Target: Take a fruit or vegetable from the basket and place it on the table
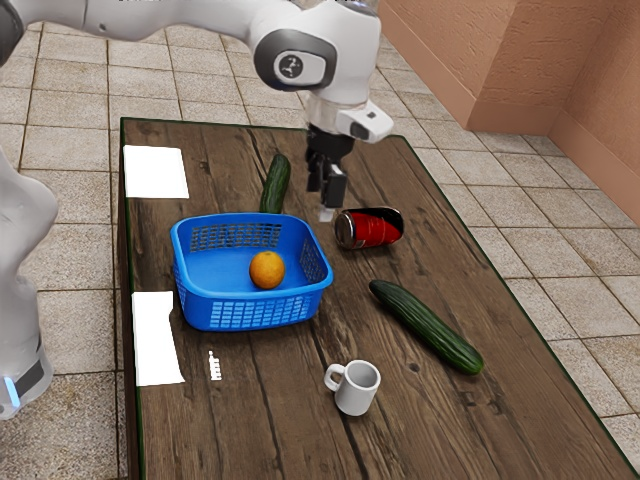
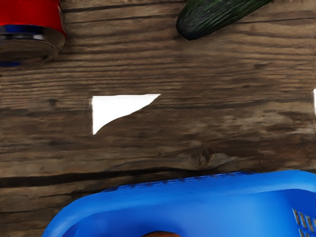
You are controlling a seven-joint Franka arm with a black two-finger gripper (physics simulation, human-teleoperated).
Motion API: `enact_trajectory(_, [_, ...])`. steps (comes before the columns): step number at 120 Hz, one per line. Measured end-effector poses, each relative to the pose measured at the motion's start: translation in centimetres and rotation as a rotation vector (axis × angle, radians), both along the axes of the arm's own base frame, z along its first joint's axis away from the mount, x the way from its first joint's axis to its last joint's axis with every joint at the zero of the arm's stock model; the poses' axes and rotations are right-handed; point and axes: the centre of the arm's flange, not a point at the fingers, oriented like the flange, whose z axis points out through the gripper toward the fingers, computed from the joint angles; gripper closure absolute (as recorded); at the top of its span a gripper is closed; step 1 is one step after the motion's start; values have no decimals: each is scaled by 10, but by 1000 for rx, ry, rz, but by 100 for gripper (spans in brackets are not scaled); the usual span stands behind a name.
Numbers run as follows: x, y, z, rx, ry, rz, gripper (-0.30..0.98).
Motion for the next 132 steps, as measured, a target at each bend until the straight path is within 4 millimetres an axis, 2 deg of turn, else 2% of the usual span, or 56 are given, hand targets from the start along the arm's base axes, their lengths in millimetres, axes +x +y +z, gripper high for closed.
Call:
enact_trajectory(8, [2, -3, -2, 0, -8, 12, 0])
enact_trajectory(18, [0, -3, -13, -4, -6, 20, 0])
enact_trajectory(37, [-34, 3, -22, -35, -12, 15, 0])
enact_trajectory(46, [-42, 2, -32, -34, -4, 10, 0])
enact_trajectory(76, [-42, -8, -57, -12, 1, -16, 0])
enact_trajectory(102, [-58, -13, -65, -21, -19, -49, 0])
enact_trajectory(132, [-50, -8, -88, -8, -25, -71, 0])
